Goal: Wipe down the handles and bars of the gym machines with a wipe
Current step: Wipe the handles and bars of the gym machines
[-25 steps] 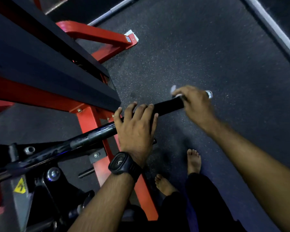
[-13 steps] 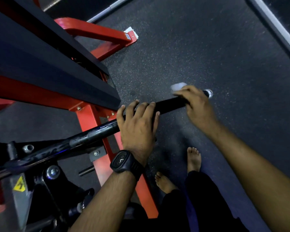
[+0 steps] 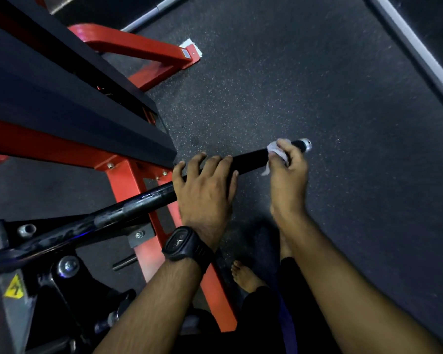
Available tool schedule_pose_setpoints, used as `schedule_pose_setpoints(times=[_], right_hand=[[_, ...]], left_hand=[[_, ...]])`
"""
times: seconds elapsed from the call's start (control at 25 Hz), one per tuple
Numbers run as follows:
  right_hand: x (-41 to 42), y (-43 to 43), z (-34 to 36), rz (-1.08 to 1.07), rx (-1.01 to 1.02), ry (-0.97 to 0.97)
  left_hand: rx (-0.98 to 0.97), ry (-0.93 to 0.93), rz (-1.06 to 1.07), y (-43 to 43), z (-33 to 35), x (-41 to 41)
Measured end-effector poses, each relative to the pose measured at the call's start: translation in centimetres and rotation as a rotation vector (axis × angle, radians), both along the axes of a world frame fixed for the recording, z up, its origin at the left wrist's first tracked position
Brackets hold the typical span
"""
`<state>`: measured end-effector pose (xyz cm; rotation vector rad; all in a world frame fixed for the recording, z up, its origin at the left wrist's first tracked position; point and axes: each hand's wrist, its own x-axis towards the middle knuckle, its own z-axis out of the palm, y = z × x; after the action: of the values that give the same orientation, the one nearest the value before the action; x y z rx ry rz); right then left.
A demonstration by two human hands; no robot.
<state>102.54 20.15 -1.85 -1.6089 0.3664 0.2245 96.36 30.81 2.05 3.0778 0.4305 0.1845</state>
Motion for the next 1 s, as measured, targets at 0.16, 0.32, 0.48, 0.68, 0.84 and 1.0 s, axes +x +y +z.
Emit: schedule_pose_setpoints(times=[0.16, 0.32, 0.48, 0.68, 0.84, 1.0], right_hand=[[-1.3, 1.3, 0.2, -0.142, 0.146, 0.175], [-0.6, 1.9, 1.3, -0.426, 0.732, 0.513], [1.2, 1.7, 0.8, -0.58, 0.879, 0.6], [1.4, 2.3, 1.0, -0.57, 0.948, 0.618], [2.1, 2.1, 1.2, -0.587, 0.978, 0.654], [3.8, 1.0, -0.1, -0.663, 0.928, 0.611]], left_hand=[[-0.002, -0.014, -0.001, 0.1, -0.1, 0.4], [-0.003, -0.025, -0.003, 0.2, -0.2, 0.4], [-0.006, -0.026, -0.009, 0.5, -0.1, 0.7], [-0.008, -0.021, 0.008, 0.7, 0.2, 1.5], [0.0, -0.019, -0.01, 0.4, 0.4, 1.6], [-0.005, -0.037, -0.003, 0.4, 0.5, 1.7]])
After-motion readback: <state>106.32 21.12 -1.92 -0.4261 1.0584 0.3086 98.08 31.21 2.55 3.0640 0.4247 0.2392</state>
